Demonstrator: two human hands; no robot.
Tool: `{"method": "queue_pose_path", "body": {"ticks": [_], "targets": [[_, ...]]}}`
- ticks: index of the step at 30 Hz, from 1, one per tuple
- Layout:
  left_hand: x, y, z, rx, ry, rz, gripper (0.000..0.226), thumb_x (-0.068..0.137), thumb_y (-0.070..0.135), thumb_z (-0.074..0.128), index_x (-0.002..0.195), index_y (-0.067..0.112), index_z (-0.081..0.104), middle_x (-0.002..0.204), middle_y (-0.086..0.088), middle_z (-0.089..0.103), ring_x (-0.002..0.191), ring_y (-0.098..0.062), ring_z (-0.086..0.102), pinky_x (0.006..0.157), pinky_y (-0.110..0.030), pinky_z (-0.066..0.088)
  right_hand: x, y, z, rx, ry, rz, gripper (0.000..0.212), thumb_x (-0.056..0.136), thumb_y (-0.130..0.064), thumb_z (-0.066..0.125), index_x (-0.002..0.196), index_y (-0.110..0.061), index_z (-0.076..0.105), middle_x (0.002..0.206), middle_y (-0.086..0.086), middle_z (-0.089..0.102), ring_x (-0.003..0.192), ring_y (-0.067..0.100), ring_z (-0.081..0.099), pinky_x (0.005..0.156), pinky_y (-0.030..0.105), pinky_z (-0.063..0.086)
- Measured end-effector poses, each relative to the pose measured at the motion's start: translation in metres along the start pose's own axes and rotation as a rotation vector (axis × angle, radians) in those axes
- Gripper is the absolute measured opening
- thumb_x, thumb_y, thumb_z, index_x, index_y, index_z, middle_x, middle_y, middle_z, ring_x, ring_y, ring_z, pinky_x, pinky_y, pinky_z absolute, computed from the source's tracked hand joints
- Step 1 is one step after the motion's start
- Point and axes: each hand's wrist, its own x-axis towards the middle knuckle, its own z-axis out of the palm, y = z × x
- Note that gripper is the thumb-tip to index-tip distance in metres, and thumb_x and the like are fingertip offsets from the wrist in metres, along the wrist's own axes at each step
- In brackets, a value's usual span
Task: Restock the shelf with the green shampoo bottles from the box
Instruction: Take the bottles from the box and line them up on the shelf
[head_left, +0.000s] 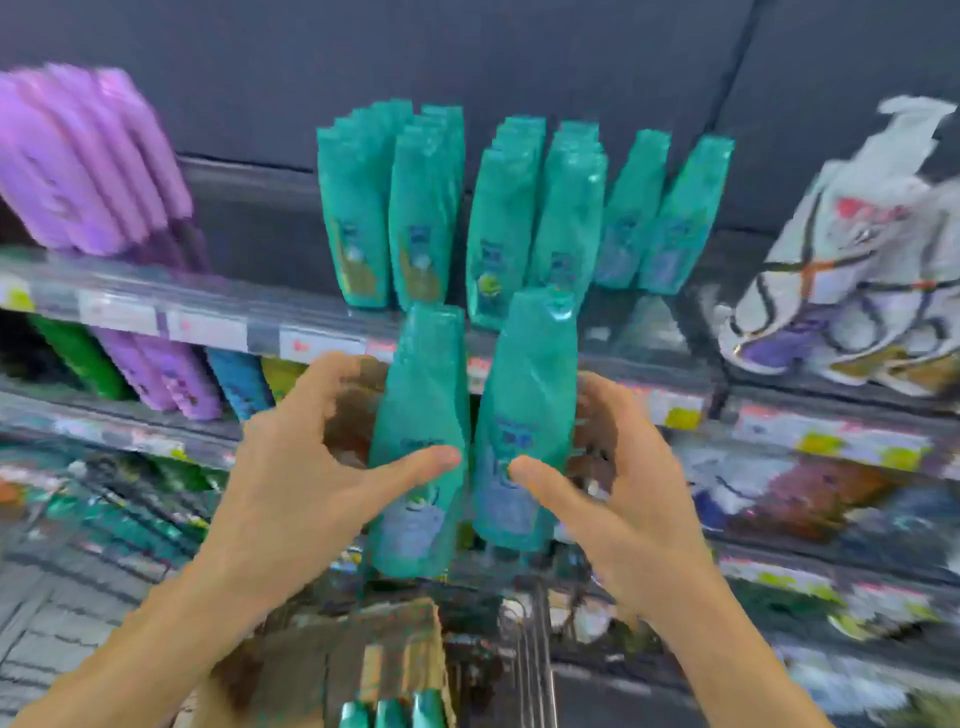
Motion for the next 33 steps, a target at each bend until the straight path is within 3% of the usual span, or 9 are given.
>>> {"method": "queue_pose_path", "body": {"ticks": [4, 8, 13, 15, 17, 18, 21, 26, 33], "targets": [[0.028, 0.065, 0.014, -0.017, -0.007, 0.107, 0.060, 0.051, 0.071, 0.076, 0.098, 0.040, 0.054, 0.088, 0.022, 0.074, 0.077, 0.000, 0.071, 0.068, -0.025, 0.057, 0.013, -0.040, -0.058, -0.034, 0.062, -0.074, 0.052, 0.073, -0.039, 0.073, 0.120, -0.036, 0.049, 0.110, -0.015, 0.065, 0.100, 0.010, 0.064, 0.078, 0.027, 0.054], [0.052, 0.103, 0.033, -0.038, 0.004, 0.118, 0.061, 0.047, 0.068, 0.079, 0.095, 0.039, 0.054, 0.085, 0.019, 0.074, 0.077, 0.003, 0.070, 0.069, -0.019, 0.056, 0.040, -0.040, -0.095, -0.004, 0.127, -0.092, 0.051, 0.079, -0.015, 0.076, 0.118, -0.036, 0.050, 0.111, -0.005, 0.064, 0.098, 0.008, 0.064, 0.072, 0.018, 0.054], [0.064, 0.124, 0.048, -0.061, 0.005, 0.091, 0.054, 0.045, 0.062, 0.079, 0.087, 0.040, 0.053, 0.082, 0.026, 0.070, 0.074, 0.007, 0.067, 0.055, -0.006, 0.049, 0.089, 0.001, -0.102, -0.025, 0.280, -0.040, 0.054, 0.083, -0.001, 0.069, 0.123, -0.030, 0.047, 0.109, -0.013, 0.062, 0.096, -0.002, 0.062, 0.086, 0.029, 0.055], [0.063, 0.126, 0.048, -0.057, 0.012, 0.077, 0.054, 0.046, 0.060, 0.081, 0.088, 0.040, 0.054, 0.082, 0.020, 0.072, 0.073, 0.005, 0.068, 0.056, -0.007, 0.050, 0.110, 0.017, -0.097, -0.079, 0.345, 0.004, 0.057, 0.084, -0.006, 0.068, 0.133, -0.024, 0.045, 0.122, -0.004, 0.062, 0.110, 0.008, 0.060, 0.096, 0.037, 0.051], [0.062, 0.126, 0.048, -0.055, 0.008, 0.079, 0.055, 0.046, 0.060, 0.080, 0.090, 0.040, 0.054, 0.088, 0.025, 0.070, 0.074, 0.003, 0.068, 0.058, -0.009, 0.052, 0.132, 0.033, -0.092, -0.201, 0.429, 0.052, 0.064, 0.085, -0.011, 0.069, 0.141, -0.020, 0.038, 0.129, 0.001, 0.059, 0.116, 0.016, 0.057, 0.103, 0.034, 0.044], [0.062, 0.126, 0.047, -0.049, 0.009, 0.083, 0.056, 0.046, 0.061, 0.080, 0.091, 0.039, 0.055, 0.090, 0.028, 0.069, 0.075, 0.003, 0.068, 0.060, -0.009, 0.052, 0.140, 0.039, -0.089, -0.266, 0.458, 0.071, 0.065, 0.086, -0.014, 0.068, 0.143, -0.021, 0.035, 0.130, 0.002, 0.059, 0.116, 0.017, 0.057, 0.101, 0.029, 0.041], [0.063, 0.120, 0.044, -0.058, 0.010, 0.069, 0.057, 0.044, 0.061, 0.081, 0.092, 0.041, 0.056, 0.088, 0.025, 0.072, 0.075, 0.001, 0.069, 0.060, -0.016, 0.055, 0.156, 0.058, -0.082, -0.426, 0.494, 0.073, 0.062, 0.090, -0.015, 0.061, 0.144, -0.021, 0.031, 0.133, 0.007, 0.050, 0.120, 0.023, 0.051, 0.101, 0.034, 0.039], [0.062, 0.109, 0.034, -0.043, 0.018, 0.064, 0.062, 0.043, 0.063, 0.082, 0.095, 0.041, 0.057, 0.087, 0.026, 0.072, 0.078, 0.003, 0.070, 0.065, -0.025, 0.055, 0.178, 0.076, -0.089, -0.426, 0.608, 0.178, 0.058, 0.090, -0.012, 0.060, 0.141, -0.021, 0.033, 0.128, 0.005, 0.053, 0.120, 0.026, 0.052, 0.099, 0.040, 0.044], [0.060, 0.105, 0.030, -0.049, 0.007, 0.091, 0.061, 0.045, 0.065, 0.082, 0.096, 0.043, 0.057, 0.088, 0.025, 0.072, 0.078, 0.003, 0.069, 0.063, -0.013, 0.054, 0.190, 0.083, -0.078, -0.457, 0.730, 0.193, 0.060, 0.093, -0.013, 0.056, 0.146, -0.013, 0.028, 0.140, 0.011, 0.049, 0.129, 0.029, 0.046, 0.102, 0.041, 0.041]]}}
